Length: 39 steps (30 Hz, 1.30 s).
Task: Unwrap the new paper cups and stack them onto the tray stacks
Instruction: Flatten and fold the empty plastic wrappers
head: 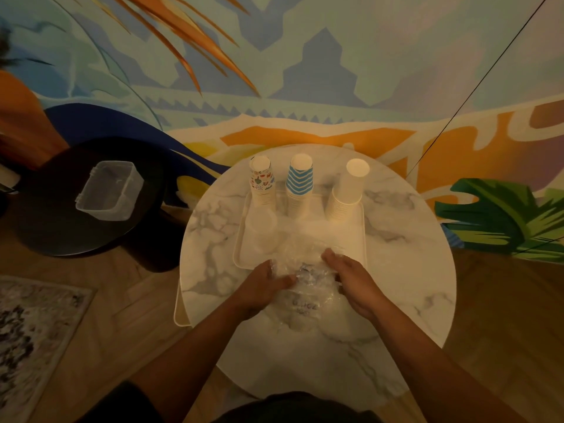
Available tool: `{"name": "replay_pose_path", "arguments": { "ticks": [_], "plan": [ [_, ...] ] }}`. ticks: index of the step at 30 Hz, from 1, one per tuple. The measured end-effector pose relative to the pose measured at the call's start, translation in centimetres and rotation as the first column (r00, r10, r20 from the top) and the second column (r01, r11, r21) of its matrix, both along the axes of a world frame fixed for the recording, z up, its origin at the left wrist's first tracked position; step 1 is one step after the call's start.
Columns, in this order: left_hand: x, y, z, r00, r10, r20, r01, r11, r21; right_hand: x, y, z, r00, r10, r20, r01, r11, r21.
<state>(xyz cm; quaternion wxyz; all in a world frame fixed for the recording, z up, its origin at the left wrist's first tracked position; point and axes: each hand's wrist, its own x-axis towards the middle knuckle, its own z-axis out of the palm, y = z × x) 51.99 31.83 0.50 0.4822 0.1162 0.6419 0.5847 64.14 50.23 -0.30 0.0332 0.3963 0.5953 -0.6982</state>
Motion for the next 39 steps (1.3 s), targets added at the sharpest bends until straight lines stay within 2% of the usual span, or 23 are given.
{"name": "replay_pose_path", "arguments": {
  "ticks": [3, 6, 10, 15, 19, 27, 39],
  "plan": [
    [-0.5, 0.2, 0.3, 0.999, 0.050, -0.017, -0.050, 0.999, 0.004, 0.5, -0.1, 0.4, 0.997, 0.074, 0.015, -0.071, 0.989, -0.127],
    [-0.8, 0.3, 0.6, 0.997, 0.072, -0.011, -0.072, 0.997, 0.021, 1.1, -1.2, 1.4, 0.984, 0.176, -0.015, -0.176, 0.978, -0.114],
    [-1.3, 0.4, 0.8, 0.998, 0.062, -0.008, -0.061, 0.996, 0.061, 1.0, -2.4, 1.8, 0.994, 0.061, -0.094, -0.073, 0.989, -0.131],
    [-2.0, 0.4, 1.0, 0.994, 0.087, 0.069, -0.091, 0.994, 0.064, 0.8, -2.3, 1.9, 0.987, 0.016, -0.160, -0.018, 1.000, -0.008],
    [-3.4, 0.3, 1.9, 0.986, 0.084, 0.142, -0.097, 0.992, 0.082, 0.2, -1.8, 2.5, 0.977, -0.059, -0.204, 0.049, 0.997, -0.056],
    [-7.7, -0.5, 5.3, 0.998, -0.040, -0.058, 0.040, 0.999, 0.009, -2.2, -1.5, 4.6, 0.957, -0.128, -0.260, 0.115, 0.991, -0.066],
    [-11.6, -1.3, 6.3, 0.992, -0.039, -0.123, 0.043, 0.999, 0.028, -5.9, -3.6, 6.3, 0.946, -0.204, -0.252, 0.200, 0.979, -0.043]
  ]
}}
